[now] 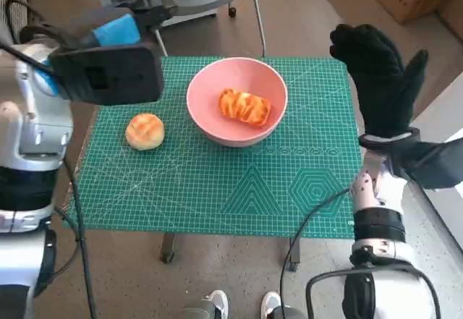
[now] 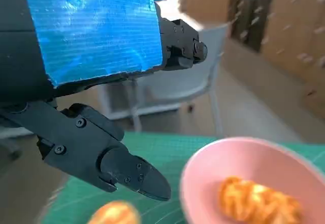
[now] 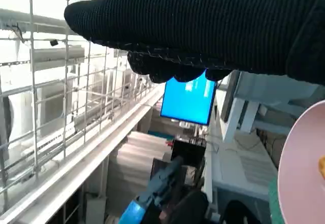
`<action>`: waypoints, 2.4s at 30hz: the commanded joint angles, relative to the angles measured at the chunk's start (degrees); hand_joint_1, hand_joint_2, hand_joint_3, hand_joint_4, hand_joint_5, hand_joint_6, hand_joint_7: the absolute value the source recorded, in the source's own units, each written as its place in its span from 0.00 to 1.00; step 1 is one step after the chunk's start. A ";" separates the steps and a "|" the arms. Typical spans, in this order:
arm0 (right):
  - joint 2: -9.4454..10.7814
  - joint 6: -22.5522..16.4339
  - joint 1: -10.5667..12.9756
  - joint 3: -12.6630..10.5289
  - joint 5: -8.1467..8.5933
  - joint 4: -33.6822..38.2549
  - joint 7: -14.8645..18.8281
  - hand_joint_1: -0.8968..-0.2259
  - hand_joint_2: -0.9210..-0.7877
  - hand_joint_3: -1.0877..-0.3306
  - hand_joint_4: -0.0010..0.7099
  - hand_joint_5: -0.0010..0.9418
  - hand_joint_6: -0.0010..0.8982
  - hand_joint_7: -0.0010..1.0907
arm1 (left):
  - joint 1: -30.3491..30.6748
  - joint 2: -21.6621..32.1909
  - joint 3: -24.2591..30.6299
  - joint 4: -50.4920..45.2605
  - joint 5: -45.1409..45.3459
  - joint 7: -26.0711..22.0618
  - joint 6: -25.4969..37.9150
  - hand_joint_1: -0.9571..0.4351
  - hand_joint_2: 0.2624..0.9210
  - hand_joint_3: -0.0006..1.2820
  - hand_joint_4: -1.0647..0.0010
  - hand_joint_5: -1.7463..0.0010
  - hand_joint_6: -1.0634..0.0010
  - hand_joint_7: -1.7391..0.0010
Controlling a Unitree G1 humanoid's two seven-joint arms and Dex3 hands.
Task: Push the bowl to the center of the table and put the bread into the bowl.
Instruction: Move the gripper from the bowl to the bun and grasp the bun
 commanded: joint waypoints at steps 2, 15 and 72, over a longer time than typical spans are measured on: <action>0.40 0.81 -0.73 -0.79 1.04 2.40 1.20 0.35 0.00 0.58 0.36 0.01 0.42 0.00 | 0.98 0.67 -2.57 -0.63 3.14 -2.68 3.12 0.33 0.74 0.00 1.00 1.00 0.86 0.99; 0.64 1.06 -1.30 -1.09 1.45 2.89 2.24 0.36 0.00 0.59 0.36 0.00 0.43 0.01 | 0.37 -3.12 -7.10 10.78 5.07 -2.16 5.53 0.44 0.67 0.00 1.00 1.00 0.88 1.00; -1.14 1.33 1.06 -0.99 0.38 -0.34 0.77 0.32 0.00 0.57 0.37 0.00 0.42 0.00 | -3.07 -14.71 -16.32 53.21 9.62 18.19 -4.90 0.53 0.70 0.01 0.98 1.00 0.85 0.99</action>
